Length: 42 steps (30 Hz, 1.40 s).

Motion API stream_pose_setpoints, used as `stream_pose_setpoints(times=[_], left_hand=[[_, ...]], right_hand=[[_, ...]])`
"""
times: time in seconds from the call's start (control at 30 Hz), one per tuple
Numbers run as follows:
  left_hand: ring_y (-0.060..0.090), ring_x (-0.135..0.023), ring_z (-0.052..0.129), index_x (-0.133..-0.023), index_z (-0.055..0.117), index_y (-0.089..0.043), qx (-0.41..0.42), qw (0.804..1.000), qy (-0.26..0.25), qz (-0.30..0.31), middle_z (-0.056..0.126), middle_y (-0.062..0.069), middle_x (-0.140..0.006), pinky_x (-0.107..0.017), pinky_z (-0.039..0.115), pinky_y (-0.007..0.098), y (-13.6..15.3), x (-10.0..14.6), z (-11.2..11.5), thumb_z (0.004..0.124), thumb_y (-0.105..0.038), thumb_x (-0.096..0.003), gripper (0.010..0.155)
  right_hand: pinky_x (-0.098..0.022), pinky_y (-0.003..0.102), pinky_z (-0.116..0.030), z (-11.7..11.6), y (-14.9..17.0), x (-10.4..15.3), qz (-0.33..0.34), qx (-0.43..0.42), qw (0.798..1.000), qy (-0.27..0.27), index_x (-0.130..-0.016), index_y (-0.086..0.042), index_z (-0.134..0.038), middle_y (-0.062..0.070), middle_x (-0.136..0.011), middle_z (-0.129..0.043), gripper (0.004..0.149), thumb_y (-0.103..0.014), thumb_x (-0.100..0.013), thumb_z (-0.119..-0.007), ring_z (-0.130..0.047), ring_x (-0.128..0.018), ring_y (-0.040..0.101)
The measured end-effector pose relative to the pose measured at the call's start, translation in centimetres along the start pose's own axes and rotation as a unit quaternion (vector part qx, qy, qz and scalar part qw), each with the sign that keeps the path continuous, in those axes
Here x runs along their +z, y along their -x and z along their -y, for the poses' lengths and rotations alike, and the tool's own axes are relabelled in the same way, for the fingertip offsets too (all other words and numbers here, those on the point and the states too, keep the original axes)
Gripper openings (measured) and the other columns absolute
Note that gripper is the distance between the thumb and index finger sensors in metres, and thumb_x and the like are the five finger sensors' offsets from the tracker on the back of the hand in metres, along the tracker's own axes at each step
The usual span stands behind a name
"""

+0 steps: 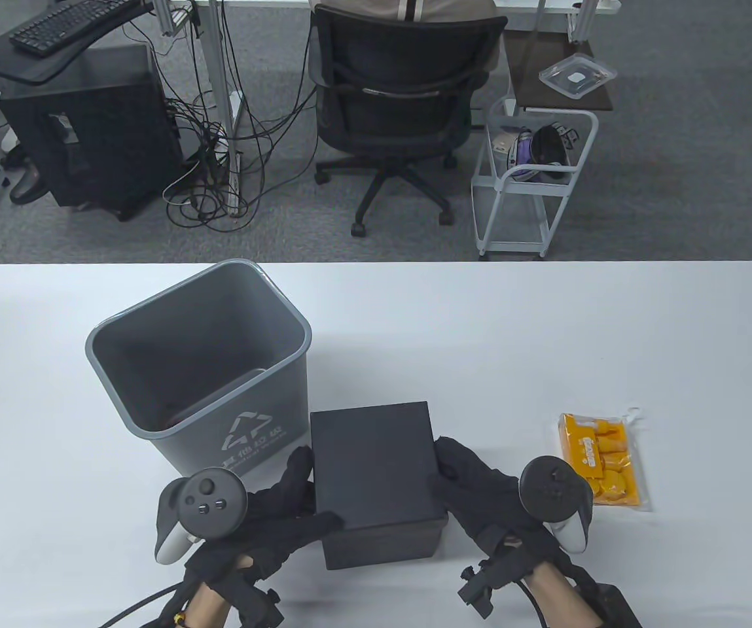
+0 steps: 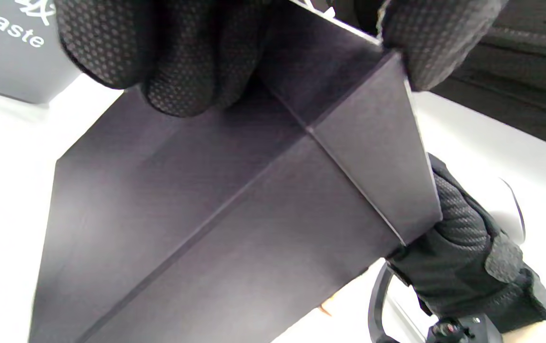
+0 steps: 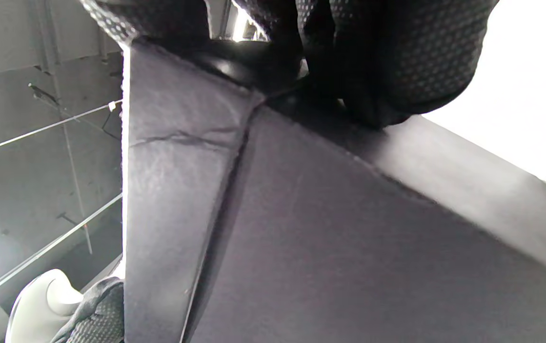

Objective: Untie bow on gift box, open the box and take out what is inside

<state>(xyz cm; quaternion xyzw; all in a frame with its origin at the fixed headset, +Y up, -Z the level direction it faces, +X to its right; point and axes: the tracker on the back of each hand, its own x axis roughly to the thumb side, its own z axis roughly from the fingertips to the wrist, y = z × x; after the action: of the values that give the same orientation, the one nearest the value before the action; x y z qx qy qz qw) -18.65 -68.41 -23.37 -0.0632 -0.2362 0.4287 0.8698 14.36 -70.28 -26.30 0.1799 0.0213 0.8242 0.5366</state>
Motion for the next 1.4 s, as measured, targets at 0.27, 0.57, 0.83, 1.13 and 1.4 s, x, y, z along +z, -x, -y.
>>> stream_pose_setpoints(times=[0.27, 0.57, 0.83, 1.13, 1.4], left_hand=[[0.04, -0.055, 0.099, -0.103, 0.053, 0.008, -0.015, 0.994, -0.106, -0.007, 0.092, 0.021, -0.074, -0.04, 0.086, 0.053, 0.6, 0.1, 0.8, 0.068, -0.046, -0.0601, 0.07], [0.037, -0.046, 0.101, -0.1, 0.057, 0.009, 0.024, 0.992, -0.114, -0.041, 0.095, 0.019, -0.067, -0.034, 0.086, 0.052, 1.2, 0.0, 1.0, 0.065, -0.039, -0.0607, 0.062], [0.035, -0.039, 0.101, -0.099, 0.058, 0.009, 0.04, 0.991, -0.113, -0.064, 0.096, 0.016, -0.06, -0.029, 0.086, 0.05, 1.3, -0.1, 1.2, 0.064, -0.039, -0.0611, 0.062], [0.034, -0.035, 0.101, -0.099, 0.058, 0.01, 0.063, 0.989, -0.105, -0.076, 0.097, 0.016, -0.056, -0.026, 0.086, 0.05, 1.4, -0.1, 1.3, 0.063, -0.039, -0.0613, 0.062], [0.03, -0.029, 0.103, -0.093, 0.069, 0.008, 0.126, 0.981, -0.089, -0.117, 0.1, 0.01, -0.049, -0.022, 0.087, 0.047, 2.7, -0.2, 1.1, 0.062, -0.05, -0.0618, 0.066]], right_hand=[[-0.04, 0.039, -0.087, -0.7, 1.3, -0.2, -0.034, -0.007, 0.999, 0.013, -0.101, -0.001, -0.061, 0.028, -0.083, -0.082, 0.066, -0.046, -0.054, -0.075, -0.096, -0.058, 0.04], [-0.038, 0.038, -0.088, -1.1, 1.7, -0.2, -0.043, -0.002, 0.999, 0.019, -0.1, -0.002, -0.062, 0.026, -0.079, -0.084, 0.065, -0.046, -0.055, -0.074, -0.097, -0.055, 0.038], [-0.034, 0.036, -0.088, -1.3, 1.7, -0.4, -0.057, 0.01, 0.998, 0.04, -0.099, -0.002, -0.065, 0.024, -0.073, -0.088, 0.063, -0.047, -0.055, -0.073, -0.099, -0.049, 0.036], [-0.03, 0.034, -0.088, -1.4, 2.0, -0.6, -0.079, -0.004, 0.996, 0.042, -0.097, -0.002, -0.068, 0.023, -0.067, -0.091, 0.063, -0.049, -0.055, -0.073, -0.099, -0.043, 0.033], [-0.028, 0.035, -0.089, -1.3, 1.9, -0.5, -0.078, -0.008, 0.996, 0.038, -0.097, -0.002, -0.068, 0.022, -0.066, -0.092, 0.063, -0.049, -0.055, -0.072, -0.101, -0.041, 0.033]])
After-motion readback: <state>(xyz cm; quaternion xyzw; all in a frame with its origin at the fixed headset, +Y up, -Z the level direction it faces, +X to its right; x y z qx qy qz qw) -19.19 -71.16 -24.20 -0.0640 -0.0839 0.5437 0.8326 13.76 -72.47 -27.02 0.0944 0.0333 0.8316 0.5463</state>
